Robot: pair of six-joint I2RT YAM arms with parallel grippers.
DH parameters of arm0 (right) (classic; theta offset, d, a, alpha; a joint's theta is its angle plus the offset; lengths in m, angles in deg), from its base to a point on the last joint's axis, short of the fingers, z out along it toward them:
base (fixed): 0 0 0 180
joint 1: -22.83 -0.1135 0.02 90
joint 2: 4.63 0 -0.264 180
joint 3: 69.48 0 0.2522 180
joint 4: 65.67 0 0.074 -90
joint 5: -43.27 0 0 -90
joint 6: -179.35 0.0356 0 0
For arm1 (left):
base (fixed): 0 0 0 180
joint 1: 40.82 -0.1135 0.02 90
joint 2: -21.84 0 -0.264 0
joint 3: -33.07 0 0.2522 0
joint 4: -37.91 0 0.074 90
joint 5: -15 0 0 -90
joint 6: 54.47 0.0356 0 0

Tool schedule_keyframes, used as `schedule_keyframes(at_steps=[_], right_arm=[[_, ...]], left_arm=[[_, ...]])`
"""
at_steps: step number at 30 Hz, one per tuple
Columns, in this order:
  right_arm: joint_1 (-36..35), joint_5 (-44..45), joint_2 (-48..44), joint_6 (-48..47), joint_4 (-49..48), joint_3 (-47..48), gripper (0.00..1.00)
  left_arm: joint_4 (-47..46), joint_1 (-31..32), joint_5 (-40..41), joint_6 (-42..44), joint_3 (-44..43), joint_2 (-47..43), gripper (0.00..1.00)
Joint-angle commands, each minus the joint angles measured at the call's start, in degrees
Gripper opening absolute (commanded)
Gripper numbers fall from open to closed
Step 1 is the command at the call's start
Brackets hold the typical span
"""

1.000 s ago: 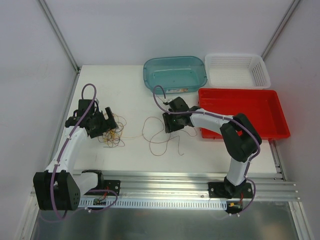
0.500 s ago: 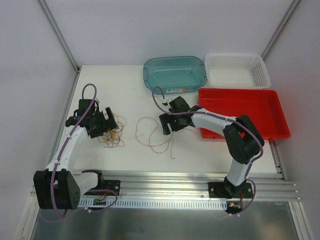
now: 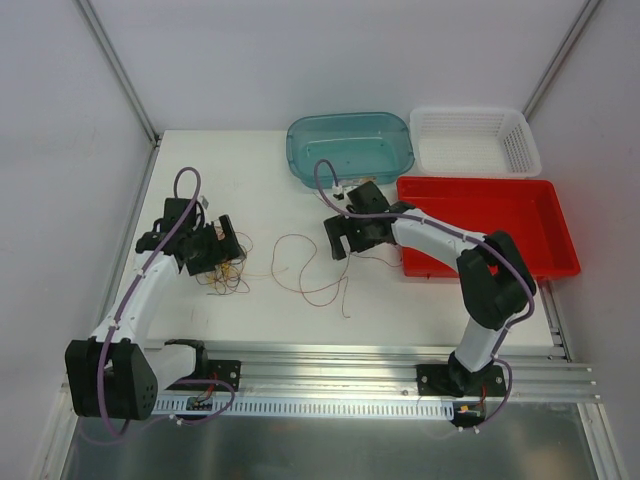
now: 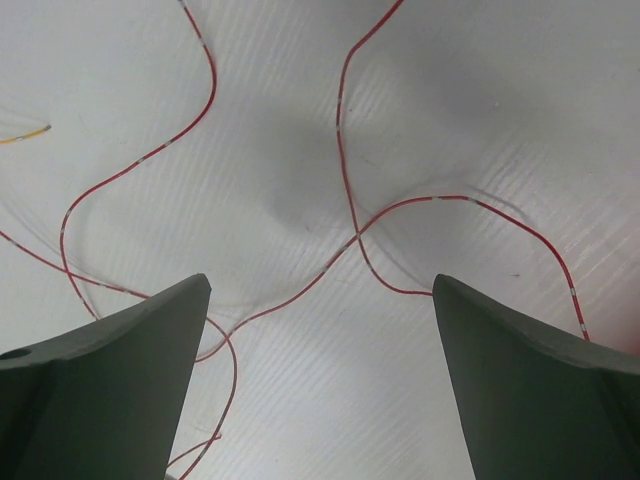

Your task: Untangle the cables

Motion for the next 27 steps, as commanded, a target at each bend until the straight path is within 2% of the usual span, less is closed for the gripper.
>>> schedule_keyframes(at_steps=[1, 6, 11, 16, 17, 19, 23, 25, 27], right_arm=[[0.56, 0.33, 1.86, 2.72, -1.46, 0.92, 0.99], [0.56, 0.07, 4.59, 5.00, -3.75, 0.05, 0.97], [0.47, 1.21, 6.08, 6.06, -5.59, -1.44, 0.93], [-1.10, 2.70, 6.52, 8.08, -5.60, -2.59, 0.77], [-1.63, 2.97, 6.78, 8.26, -5.51, -2.76, 0.70], [-3.12, 4.19, 7.31, 8.61, -4.99, -2.59, 0.63], [-5.85, 5.34, 8.45, 9.23, -4.37, -2.24, 0.30], [-6.47, 4.30, 8.54, 9.84, -4.45, -2.24, 0.26], [-6.47, 2.97, 7.93, 10.37, -5.85, -2.94, 0.12]], left_arm=[[-1.04, 0.52, 0.39, 0.16, -0.15, -0.79, 0.87], [-1.04, 3.77, -0.84, -2.30, 0.47, -2.98, 0.85], [-0.95, 11.22, 0.12, -9.49, 0.47, -5.98, 0.82], [-1.13, 19.41, 6.88, -18.97, 0.82, -7.04, 0.81], [-1.30, 21.94, 8.02, -20.31, 1.08, -5.82, 0.81], [-1.57, 24.42, 10.75, -23.81, 1.08, -3.97, 0.81], [-3.76, 29.34, 13.39, -28.40, 1.08, 2.70, 0.78], [-5.78, 30.93, 13.66, -30.41, 1.34, 4.91, 0.77], [-7.62, 31.55, 13.92, -31.74, 1.61, 8.07, 0.75]])
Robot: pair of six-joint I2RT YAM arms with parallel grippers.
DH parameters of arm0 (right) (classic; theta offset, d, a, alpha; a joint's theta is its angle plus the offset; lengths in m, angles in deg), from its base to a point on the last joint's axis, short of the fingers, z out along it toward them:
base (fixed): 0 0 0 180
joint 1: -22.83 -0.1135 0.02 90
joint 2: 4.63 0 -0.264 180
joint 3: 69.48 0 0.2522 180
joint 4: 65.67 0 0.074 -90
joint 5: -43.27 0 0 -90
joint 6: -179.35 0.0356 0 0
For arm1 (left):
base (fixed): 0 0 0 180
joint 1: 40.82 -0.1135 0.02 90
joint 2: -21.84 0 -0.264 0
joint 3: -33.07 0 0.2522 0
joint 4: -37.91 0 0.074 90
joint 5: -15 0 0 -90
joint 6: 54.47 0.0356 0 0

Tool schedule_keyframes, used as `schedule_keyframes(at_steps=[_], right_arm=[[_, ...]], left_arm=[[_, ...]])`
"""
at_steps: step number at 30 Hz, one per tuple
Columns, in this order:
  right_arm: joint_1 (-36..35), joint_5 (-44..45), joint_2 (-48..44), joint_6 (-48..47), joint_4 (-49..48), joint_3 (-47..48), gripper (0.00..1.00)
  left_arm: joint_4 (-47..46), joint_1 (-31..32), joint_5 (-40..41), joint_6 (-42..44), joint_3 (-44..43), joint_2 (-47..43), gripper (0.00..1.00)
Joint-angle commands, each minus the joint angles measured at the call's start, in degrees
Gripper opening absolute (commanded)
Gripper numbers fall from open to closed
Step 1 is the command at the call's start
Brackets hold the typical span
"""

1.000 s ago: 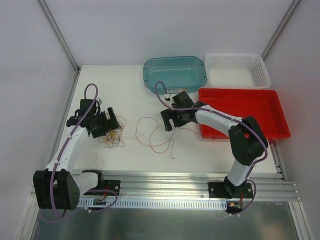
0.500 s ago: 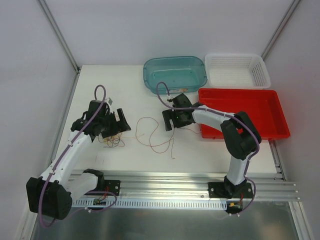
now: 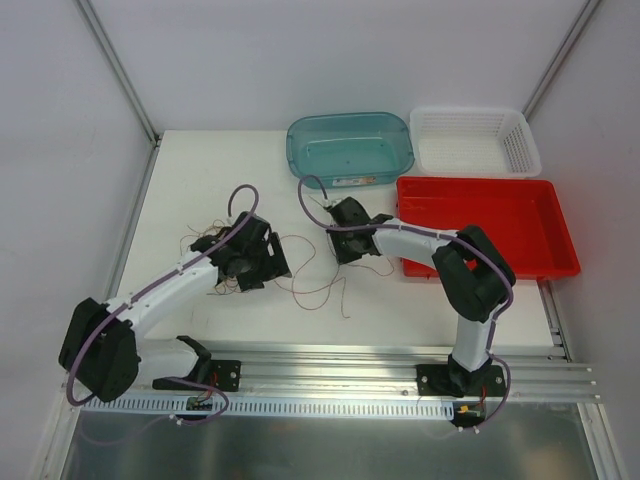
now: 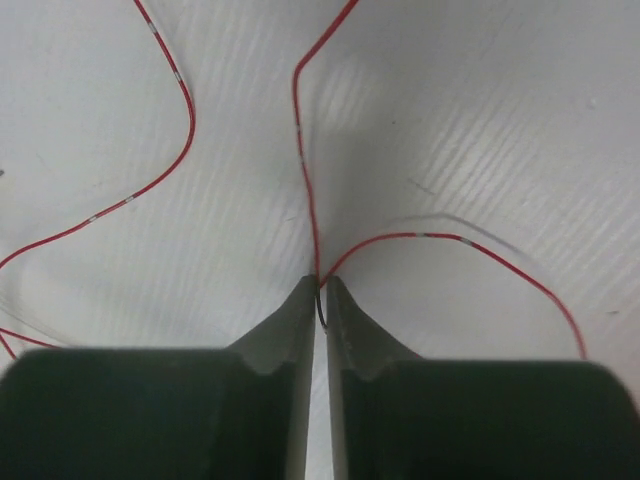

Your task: Untangle the cables

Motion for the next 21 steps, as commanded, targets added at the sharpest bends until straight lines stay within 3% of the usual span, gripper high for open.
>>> schedule_keyframes(at_steps=[1, 3, 10, 21], right_arm=[[-1.53, -5.59, 1.37, 3.13, -0.24, -2.28, 0.08], [-1.44, -7.09, 0.93, 4.28, -1.99, -3.25, 0.01], [-0.48, -19.03, -0.48, 11.48, -13.95, -10.72, 0.01], [-0.39, -22.83, -0.56, 12.54, -20.72, -13.19, 0.01]], left_arm=[[-4.33, 1.23, 3.06, -6.74, 0.84, 3.92, 0.75], [-6.08, 1.41, 2.80, -7.71, 1.54, 6.30, 0.73], [-11.28, 2.73, 3.15, -12.45, 1.11, 13.86, 0.70], [-11.54, 4.93, 6.75, -17.65, 5.15, 17.03, 0.66]])
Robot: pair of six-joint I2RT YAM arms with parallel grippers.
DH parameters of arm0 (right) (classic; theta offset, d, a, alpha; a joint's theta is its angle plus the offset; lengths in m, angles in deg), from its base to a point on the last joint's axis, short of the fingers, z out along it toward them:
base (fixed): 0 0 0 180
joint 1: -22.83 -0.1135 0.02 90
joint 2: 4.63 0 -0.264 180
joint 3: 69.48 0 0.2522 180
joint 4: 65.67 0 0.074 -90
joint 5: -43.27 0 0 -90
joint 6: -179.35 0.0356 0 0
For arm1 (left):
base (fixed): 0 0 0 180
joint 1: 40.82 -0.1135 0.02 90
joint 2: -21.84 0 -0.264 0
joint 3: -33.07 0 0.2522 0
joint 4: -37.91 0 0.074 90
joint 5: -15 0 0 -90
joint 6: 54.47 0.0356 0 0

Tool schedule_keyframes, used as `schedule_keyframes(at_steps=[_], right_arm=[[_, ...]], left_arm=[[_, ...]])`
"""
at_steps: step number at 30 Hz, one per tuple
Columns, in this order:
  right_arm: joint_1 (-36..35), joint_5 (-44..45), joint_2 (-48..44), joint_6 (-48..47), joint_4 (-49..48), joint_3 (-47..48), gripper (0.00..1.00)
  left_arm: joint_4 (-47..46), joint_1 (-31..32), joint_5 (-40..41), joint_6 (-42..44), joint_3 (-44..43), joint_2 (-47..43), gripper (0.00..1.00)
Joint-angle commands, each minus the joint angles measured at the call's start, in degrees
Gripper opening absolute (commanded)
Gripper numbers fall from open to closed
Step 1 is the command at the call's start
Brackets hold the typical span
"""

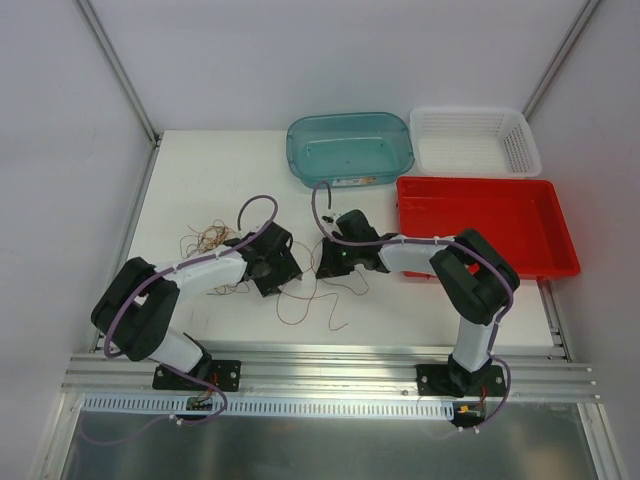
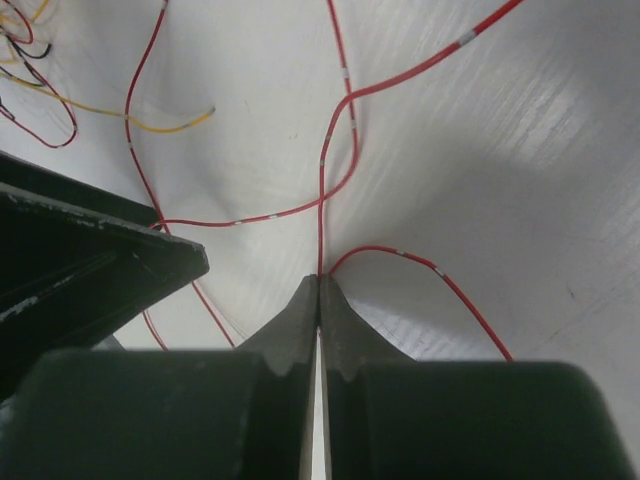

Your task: Untangle the cables

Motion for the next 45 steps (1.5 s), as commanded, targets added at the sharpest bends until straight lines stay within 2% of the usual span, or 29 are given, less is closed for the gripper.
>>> schedule_keyframes(at_steps=[1, 4, 5, 10, 11, 12, 17, 20, 23, 24, 26, 27, 34, 36, 40, 45], right_arm=[[-0.02, -2.74, 0.90, 0.72, -0.61, -1.89, 0.01], [-0.10, -4.94, 0.29, 1.25, -3.42, -3.03, 0.01], [-0.02, -5.30, 0.02, 1.77, -4.12, -3.47, 0.01], [-0.02, -7.14, -1.73, 5.37, -10.54, -6.37, 0.01], [-0.02, -7.32, -1.91, 6.33, -12.98, -7.42, 0.01], [-0.02, -7.41, -1.91, 8.52, -14.31, -8.12, 0.01], [-0.02, -10.13, -0.69, 14.68, -23.97, -10.59, 0.02], [-0.28, -11.62, -0.07, 16.10, -26.62, -11.03, 0.05], [-0.46, -12.33, -0.33, 16.19, -28.12, -11.56, 0.16], [-0.54, -12.59, -0.42, 16.19, -28.39, -11.73, 0.24], [-0.46, -12.77, -0.42, 16.54, -29.35, -12.17, 0.34], [-0.54, -12.94, -0.33, 16.71, -29.62, -12.26, 0.44], [-0.89, -11.98, -0.33, 14.43, -26.99, -11.82, 0.67], [-1.51, -11.98, -0.42, 13.21, -26.02, -11.30, 0.70], [-2.39, -11.63, -0.42, 12.06, -25.14, -10.50, 0.71], [-3.09, -10.22, -0.42, 9.86, -23.47, -10.33, 0.66]], left_arm=[[0.83, 0.58, 3.60, -2.52, 3.05, 1.03, 0.64], [0.74, 0.58, 4.31, -2.00, 2.36, 2.08, 0.54], [0.74, 0.49, 4.57, -1.82, 2.00, 2.52, 0.43], [0.74, 0.58, 4.49, 0.46, -0.63, 5.77, 0.13], [0.74, 0.58, 4.57, 0.73, -0.90, 6.13, 0.02], [0.74, 0.66, 4.57, 1.34, -1.16, 6.48, 0.00], [-0.57, 1.37, 4.58, 3.28, -2.04, 6.92, 0.00], [-1.97, 1.81, 4.14, 3.98, -2.13, 6.04, 0.00], [-3.38, 1.98, 3.43, 4.68, -1.96, 4.99, 0.00], [-4.52, 2.07, 3.17, 4.95, -1.87, 4.81, 0.00], [-5.40, 2.07, 2.55, 5.30, -1.78, 4.46, 0.00], [-6.19, 2.07, 2.29, 5.39, -1.69, 4.37, 0.00], [-7.87, 2.16, 0.97, 5.57, -1.78, 4.81, 0.00], [-8.22, 2.16, 0.18, 5.13, -1.96, 4.72, 0.00], [-9.01, 2.16, -1.22, 4.16, -2.57, 4.37, 0.00], [-9.54, 2.25, -2.72, 3.11, -3.19, 3.32, 0.00]])
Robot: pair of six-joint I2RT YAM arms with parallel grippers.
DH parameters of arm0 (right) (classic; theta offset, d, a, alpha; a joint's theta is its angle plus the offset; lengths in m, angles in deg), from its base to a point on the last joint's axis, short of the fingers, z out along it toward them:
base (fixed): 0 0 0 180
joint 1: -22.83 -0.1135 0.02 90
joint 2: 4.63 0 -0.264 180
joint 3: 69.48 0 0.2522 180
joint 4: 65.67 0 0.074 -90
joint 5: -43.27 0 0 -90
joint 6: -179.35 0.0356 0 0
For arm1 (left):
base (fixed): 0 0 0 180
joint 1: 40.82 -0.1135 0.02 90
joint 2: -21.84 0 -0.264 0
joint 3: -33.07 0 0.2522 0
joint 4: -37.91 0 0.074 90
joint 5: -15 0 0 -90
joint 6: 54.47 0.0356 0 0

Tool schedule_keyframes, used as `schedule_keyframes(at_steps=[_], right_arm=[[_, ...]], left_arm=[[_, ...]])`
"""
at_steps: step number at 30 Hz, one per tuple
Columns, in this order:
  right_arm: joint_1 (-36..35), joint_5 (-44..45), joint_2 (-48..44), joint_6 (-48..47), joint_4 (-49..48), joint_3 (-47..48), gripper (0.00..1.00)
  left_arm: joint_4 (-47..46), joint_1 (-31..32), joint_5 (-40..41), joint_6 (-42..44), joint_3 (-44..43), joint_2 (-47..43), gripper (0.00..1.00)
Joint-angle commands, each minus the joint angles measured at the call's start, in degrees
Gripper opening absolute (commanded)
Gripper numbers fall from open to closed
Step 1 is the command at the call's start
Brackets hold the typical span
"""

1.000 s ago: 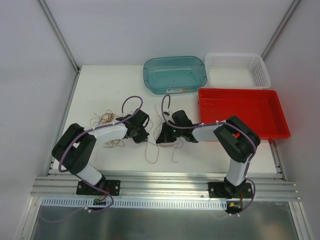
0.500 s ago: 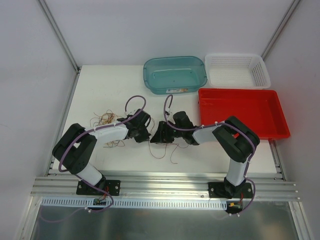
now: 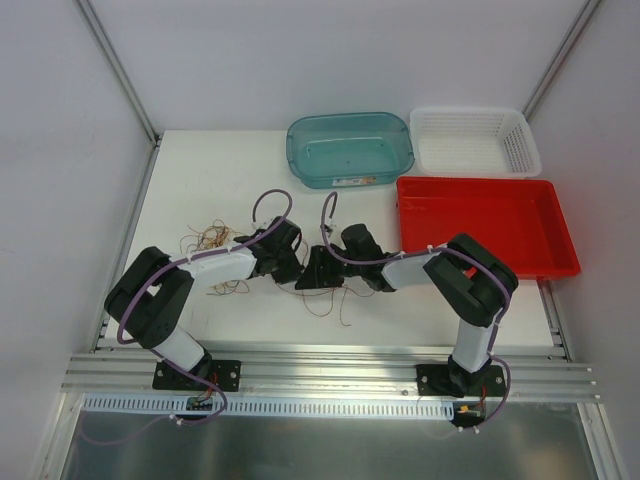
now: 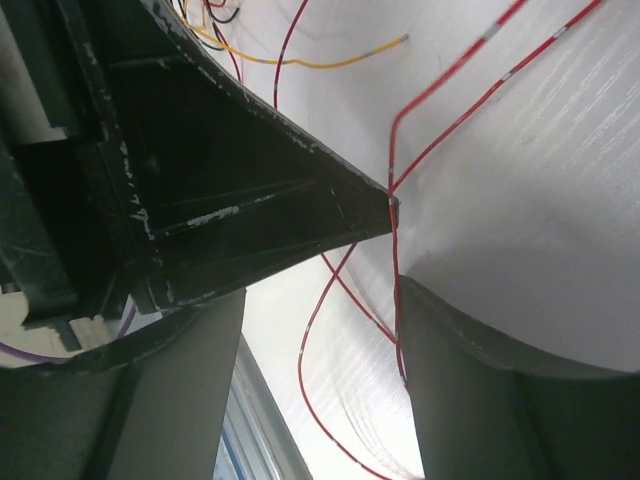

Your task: Untangle the cables

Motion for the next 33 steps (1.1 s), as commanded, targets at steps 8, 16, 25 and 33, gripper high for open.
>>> schedule_keyframes(at_steps=[8, 16, 25, 33], right_arm=[[-1.61, 3.27, 0.11, -5.03, 4.56, 1.50, 0.44], [-1.70, 3.88, -2.60, -5.73, 5.87, 1.06, 0.04], [-1.52, 11.17, -14.21, -14.60, 24.39, 4.75, 0.01], [0.06, 18.91, -23.43, -22.43, 48.01, 15.90, 0.01]], left_arm=[[-2.77, 0.59, -5.00, -3.97, -0.54, -3.05, 0.00], [-2.86, 0.50, -4.74, -6.35, -0.45, -5.25, 0.00], [0.82, -2.31, -3.07, 2.43, -4.66, -14.99, 0.33], [11.10, -11.17, -1.49, 15.70, -13.71, -27.03, 0.80]])
